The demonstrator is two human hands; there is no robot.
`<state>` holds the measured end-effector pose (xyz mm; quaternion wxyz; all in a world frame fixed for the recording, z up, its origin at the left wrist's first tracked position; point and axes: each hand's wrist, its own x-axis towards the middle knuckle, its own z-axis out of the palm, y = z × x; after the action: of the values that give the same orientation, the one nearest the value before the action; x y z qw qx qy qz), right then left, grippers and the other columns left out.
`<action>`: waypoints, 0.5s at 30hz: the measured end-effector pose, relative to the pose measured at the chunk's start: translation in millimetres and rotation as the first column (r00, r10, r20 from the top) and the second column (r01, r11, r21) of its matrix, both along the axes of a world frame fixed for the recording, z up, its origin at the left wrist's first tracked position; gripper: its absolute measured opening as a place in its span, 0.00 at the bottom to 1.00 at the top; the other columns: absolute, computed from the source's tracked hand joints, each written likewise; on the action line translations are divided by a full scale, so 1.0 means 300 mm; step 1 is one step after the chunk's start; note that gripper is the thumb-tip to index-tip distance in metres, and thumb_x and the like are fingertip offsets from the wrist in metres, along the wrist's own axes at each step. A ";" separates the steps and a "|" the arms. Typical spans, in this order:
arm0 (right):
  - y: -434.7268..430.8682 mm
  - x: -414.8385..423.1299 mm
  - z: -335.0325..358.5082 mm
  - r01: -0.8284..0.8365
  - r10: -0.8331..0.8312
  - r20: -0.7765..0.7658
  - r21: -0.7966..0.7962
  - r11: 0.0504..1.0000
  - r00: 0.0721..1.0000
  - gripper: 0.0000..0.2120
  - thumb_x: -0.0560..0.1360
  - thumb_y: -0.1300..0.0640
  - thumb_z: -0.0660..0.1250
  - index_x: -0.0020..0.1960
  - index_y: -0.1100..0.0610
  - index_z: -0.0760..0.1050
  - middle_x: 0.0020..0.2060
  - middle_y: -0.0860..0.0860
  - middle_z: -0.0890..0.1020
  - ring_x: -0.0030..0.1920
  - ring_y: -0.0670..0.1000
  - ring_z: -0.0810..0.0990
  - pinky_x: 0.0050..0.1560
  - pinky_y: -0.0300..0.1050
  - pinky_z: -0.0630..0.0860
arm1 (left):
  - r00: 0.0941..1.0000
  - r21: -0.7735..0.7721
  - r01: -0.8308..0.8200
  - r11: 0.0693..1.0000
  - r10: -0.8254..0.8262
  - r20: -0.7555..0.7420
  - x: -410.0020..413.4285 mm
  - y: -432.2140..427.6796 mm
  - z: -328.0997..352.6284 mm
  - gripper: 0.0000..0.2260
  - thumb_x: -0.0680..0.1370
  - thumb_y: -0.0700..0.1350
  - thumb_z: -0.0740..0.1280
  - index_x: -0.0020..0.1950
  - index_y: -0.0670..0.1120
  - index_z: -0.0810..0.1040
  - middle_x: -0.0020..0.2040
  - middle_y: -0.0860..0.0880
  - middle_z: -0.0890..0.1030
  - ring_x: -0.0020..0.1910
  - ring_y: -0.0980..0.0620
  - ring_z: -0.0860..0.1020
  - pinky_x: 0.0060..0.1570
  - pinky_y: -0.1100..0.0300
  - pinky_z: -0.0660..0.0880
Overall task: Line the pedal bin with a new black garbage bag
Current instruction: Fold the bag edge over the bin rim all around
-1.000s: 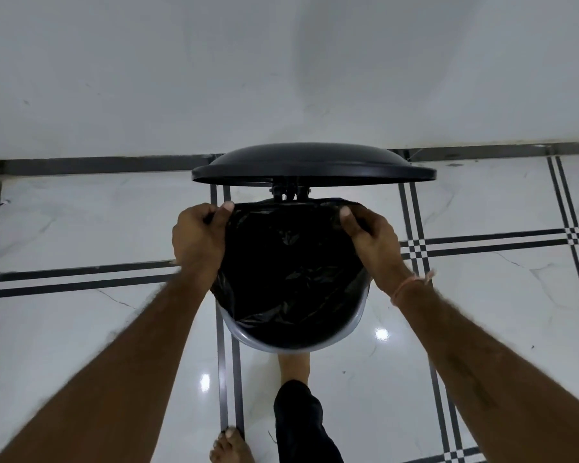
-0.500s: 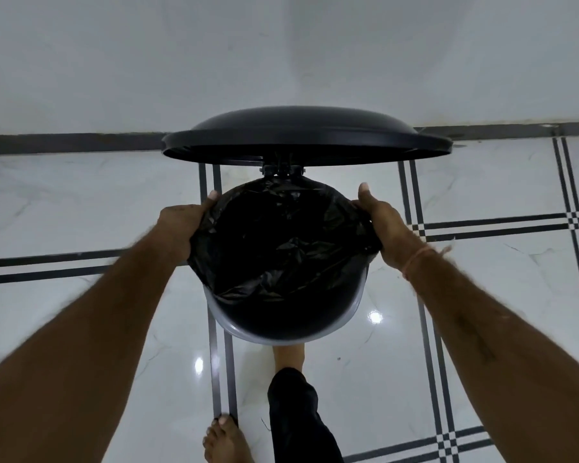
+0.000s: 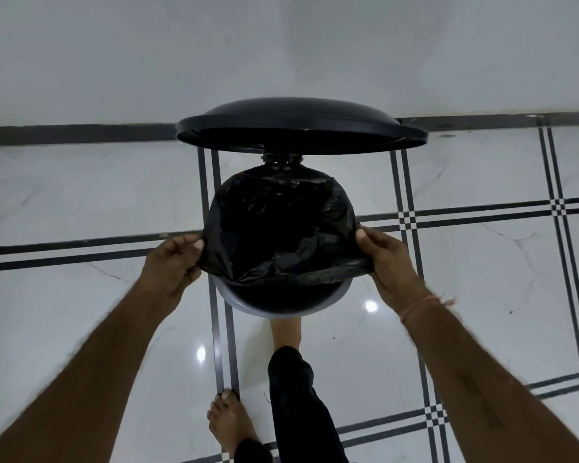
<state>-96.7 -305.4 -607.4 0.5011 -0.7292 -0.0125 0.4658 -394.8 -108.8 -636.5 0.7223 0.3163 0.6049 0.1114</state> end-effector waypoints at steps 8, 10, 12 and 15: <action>-0.048 -0.146 0.029 0.260 -0.263 0.003 -0.149 0.954 0.965 0.09 0.82 0.61 0.70 0.58 0.65 0.75 0.51 0.64 0.80 0.51 0.59 0.80 0.50 0.52 0.80 | 0.953 -0.061 -0.252 0.966 0.236 -0.189 0.046 -0.038 0.062 0.12 0.83 0.53 0.67 0.52 0.45 0.80 0.44 0.48 0.82 0.37 0.53 0.77 0.35 0.62 0.77; -0.082 -0.164 0.029 0.209 -0.215 0.000 -0.239 0.948 0.977 0.08 0.82 0.55 0.70 0.50 0.61 0.79 0.45 0.58 0.81 0.43 0.53 0.78 0.44 0.46 0.76 | 0.923 -0.102 -0.344 0.933 0.317 -0.218 0.056 -0.039 0.062 0.13 0.83 0.54 0.67 0.50 0.45 0.79 0.44 0.47 0.82 0.36 0.52 0.77 0.25 0.67 0.75; -0.115 -0.172 0.024 0.195 -0.205 -0.002 -0.297 0.935 0.979 0.10 0.82 0.51 0.70 0.46 0.57 0.79 0.40 0.52 0.80 0.35 0.47 0.69 0.33 0.40 0.65 | 0.896 -0.167 -0.417 0.893 0.374 -0.238 0.060 -0.043 0.065 0.14 0.82 0.56 0.68 0.49 0.46 0.79 0.45 0.48 0.81 0.35 0.54 0.77 0.20 0.70 0.69; -0.143 -0.185 0.022 0.237 -0.274 -0.098 -0.282 0.930 0.957 0.11 0.84 0.50 0.67 0.49 0.56 0.80 0.40 0.50 0.83 0.29 0.44 0.67 0.22 0.34 0.58 | 0.896 -0.279 -0.445 0.851 0.421 -0.144 0.053 -0.074 0.072 0.17 0.79 0.60 0.68 0.50 0.46 0.79 0.42 0.52 0.82 0.27 0.59 0.77 0.19 0.70 0.67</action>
<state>-152.1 -348.3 -600.9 0.4543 -0.7521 0.1798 0.4423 -378.8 -130.9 -615.0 0.6946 0.0607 0.6979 0.1639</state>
